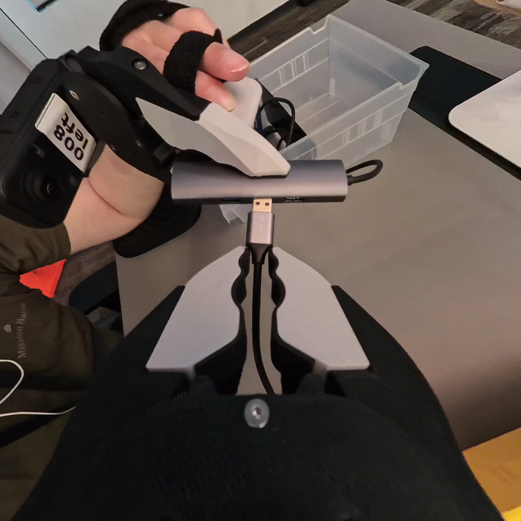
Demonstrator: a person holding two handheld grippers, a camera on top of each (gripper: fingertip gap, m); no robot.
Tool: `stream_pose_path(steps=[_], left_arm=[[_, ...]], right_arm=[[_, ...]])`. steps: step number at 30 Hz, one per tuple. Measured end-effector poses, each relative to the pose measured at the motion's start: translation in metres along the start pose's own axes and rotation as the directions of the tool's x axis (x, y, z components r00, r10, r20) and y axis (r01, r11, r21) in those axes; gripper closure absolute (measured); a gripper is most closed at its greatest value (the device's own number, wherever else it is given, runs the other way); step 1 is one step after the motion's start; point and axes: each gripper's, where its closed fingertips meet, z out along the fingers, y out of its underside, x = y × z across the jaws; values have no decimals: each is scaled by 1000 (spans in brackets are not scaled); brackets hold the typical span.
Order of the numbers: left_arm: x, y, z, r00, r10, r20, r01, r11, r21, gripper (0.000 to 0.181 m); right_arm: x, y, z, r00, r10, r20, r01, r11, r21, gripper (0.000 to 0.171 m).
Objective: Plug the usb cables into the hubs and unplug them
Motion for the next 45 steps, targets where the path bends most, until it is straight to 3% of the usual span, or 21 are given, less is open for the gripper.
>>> stream_pose_path(steps=[17, 40, 45], left_arm=[[4, -2, 6, 1000, -17, -7, 17, 1000, -2, 164], [-18, 0, 4, 991, -98, 95, 101, 994, -33, 164], [-21, 1, 4, 989, -105, 109, 110, 993, -45, 164]], right_arm=[[6, -4, -9, 999, -48, -18, 48, 999, 16, 160], [10, -28, -19, 990, -84, -111, 103, 977, 185, 155], [8, -30, -19, 997, -34, -74, 49, 975, 217, 152]])
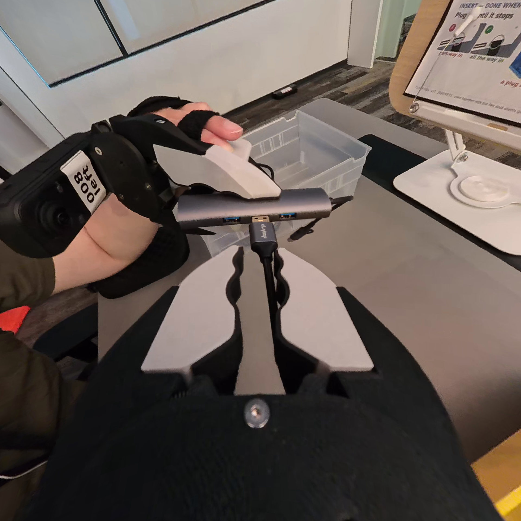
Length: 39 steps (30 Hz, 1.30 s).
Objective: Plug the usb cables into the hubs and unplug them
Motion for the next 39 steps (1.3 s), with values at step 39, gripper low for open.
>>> stream_pose_path(steps=[39], left_arm=[[-9, 1, 1, 998, -50, 49, 50, 999, -4, 164]], right_arm=[[3, -11, -2, 995, -65, -80, 72, 993, 92, 158]])
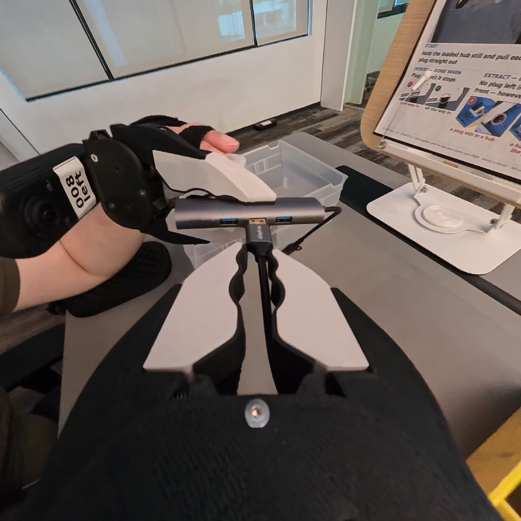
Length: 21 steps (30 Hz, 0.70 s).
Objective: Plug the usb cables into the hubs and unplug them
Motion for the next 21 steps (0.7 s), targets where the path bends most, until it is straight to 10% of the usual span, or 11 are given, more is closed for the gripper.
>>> stream_pose_path(steps=[21], left_arm=[[-6, -4, 0, 997, 28, 67, -27, 999, -17, 164]], right_arm=[[3, -9, 0, 998, 69, 13, -70, 993, 95, 150]])
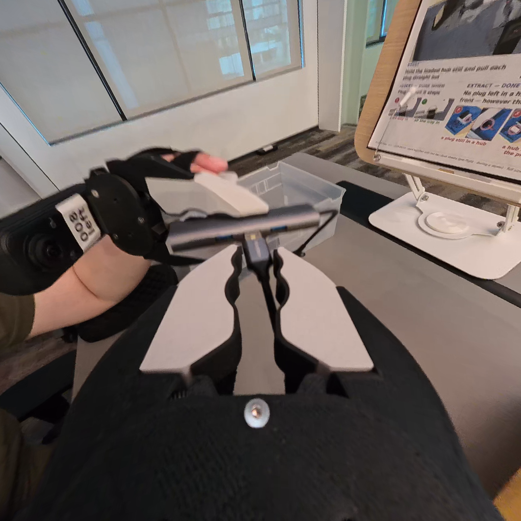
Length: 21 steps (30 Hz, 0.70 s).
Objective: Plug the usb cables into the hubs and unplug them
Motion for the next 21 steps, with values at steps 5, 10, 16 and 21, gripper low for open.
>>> stream_pose_path(steps=[5, 10, 16, 21], left_arm=[[14, -10, 10, 1000, 24, 2, -24, 1000, -16, 164], [12, -8, 11, 999, -26, 18, 26, 1000, 9, 164], [3, -7, 8, 998, -31, 53, 31, 999, 18, 164], [-1, -9, 6, 997, -29, 73, 27, 999, 28, 164]], right_arm=[[-2, 5, 0, 996, -86, -25, 84, 995, -57, 171], [-1, 0, -4, 986, -163, -46, 160, 986, -54, 164], [2, -9, -17, 996, -81, 26, 82, 995, -56, 144], [8, 6, -13, 997, -64, 39, 69, 989, -134, 139]])
